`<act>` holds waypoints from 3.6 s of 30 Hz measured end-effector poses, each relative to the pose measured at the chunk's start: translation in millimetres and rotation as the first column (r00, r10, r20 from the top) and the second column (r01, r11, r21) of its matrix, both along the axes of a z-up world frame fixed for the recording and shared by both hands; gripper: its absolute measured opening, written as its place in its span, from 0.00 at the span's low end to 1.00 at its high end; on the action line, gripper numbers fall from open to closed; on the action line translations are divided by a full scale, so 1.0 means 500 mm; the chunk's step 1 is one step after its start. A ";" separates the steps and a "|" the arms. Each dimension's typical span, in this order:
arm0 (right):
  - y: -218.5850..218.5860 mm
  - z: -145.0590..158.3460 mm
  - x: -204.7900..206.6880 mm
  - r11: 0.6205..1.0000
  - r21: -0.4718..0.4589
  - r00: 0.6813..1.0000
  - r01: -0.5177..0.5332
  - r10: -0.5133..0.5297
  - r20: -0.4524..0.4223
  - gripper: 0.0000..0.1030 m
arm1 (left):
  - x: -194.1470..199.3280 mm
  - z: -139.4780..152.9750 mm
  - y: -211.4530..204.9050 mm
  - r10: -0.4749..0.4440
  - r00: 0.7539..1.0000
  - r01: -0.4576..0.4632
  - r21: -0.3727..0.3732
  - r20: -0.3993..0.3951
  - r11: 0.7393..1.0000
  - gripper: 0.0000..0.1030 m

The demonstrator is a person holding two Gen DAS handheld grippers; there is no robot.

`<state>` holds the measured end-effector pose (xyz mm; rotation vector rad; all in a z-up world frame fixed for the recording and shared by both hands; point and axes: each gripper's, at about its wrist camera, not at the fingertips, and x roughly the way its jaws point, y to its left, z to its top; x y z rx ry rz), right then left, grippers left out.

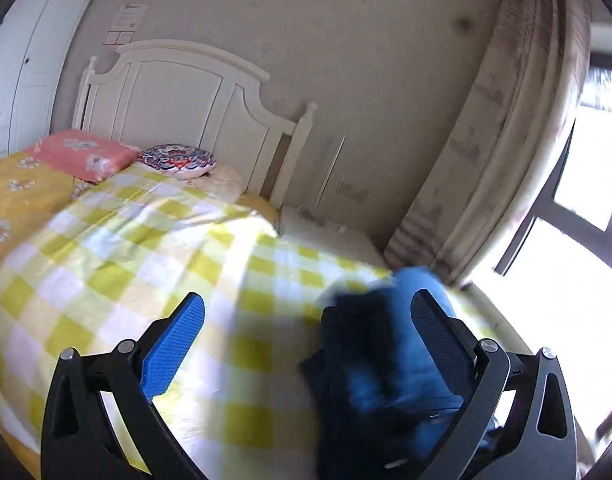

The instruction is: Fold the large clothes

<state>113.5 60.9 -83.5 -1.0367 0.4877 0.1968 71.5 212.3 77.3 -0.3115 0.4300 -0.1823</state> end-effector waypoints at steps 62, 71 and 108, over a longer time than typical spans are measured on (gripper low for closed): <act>-0.510 0.229 0.116 0.623 0.779 0.979 0.076 0.100 -0.175 0.73 | 0.118 -0.225 -0.247 -0.069 0.962 0.148 0.291 -0.263 0.945 0.96; -0.512 0.206 0.507 0.603 0.710 0.913 0.363 -0.077 -0.401 0.38 | 0.110 -0.238 -0.247 -0.074 0.964 0.146 0.279 -0.254 0.949 0.96; -0.482 0.083 0.648 0.658 0.531 0.804 0.534 -0.202 -0.559 0.66 | 0.373 -0.259 -0.280 0.001 0.904 0.156 0.333 -0.427 0.930 0.96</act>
